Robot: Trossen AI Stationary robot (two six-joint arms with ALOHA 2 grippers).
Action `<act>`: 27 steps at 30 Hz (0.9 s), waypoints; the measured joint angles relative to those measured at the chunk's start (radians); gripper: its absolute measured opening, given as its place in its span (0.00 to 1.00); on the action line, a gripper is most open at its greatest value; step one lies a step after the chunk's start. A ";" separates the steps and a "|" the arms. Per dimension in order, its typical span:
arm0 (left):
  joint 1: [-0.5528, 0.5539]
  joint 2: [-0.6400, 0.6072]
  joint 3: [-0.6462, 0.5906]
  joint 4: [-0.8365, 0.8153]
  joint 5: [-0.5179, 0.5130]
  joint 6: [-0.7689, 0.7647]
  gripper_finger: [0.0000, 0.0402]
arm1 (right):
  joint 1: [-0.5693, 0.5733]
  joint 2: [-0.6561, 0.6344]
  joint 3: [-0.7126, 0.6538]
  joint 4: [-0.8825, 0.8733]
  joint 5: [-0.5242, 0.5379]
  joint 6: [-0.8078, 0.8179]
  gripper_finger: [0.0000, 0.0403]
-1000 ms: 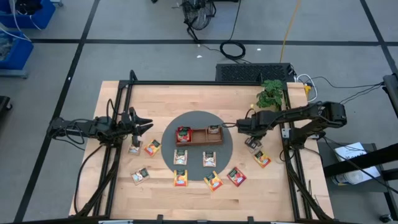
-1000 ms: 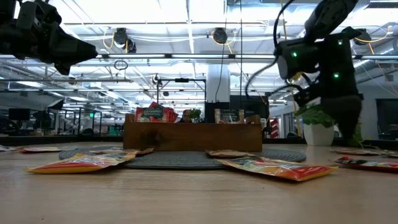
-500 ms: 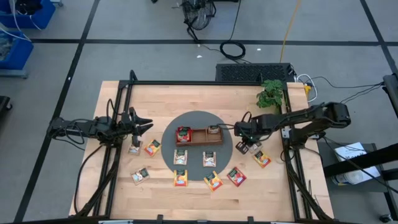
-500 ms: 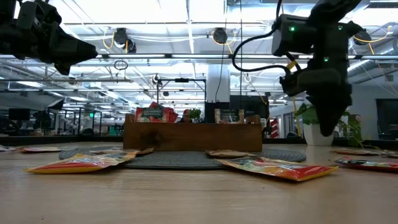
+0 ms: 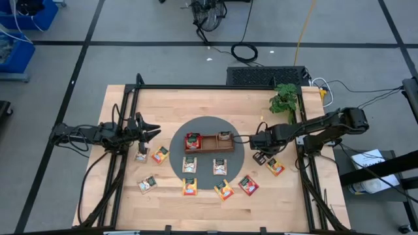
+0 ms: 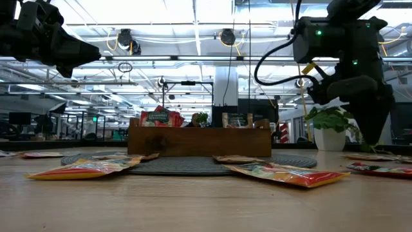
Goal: Pick & Place Tea
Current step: Put the yellow tea bag into the right section of the wooden organizer
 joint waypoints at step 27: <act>0.000 0.000 0.000 0.000 0.000 0.000 0.23 | -0.157 -0.003 -0.127 0.155 0.112 -0.147 0.00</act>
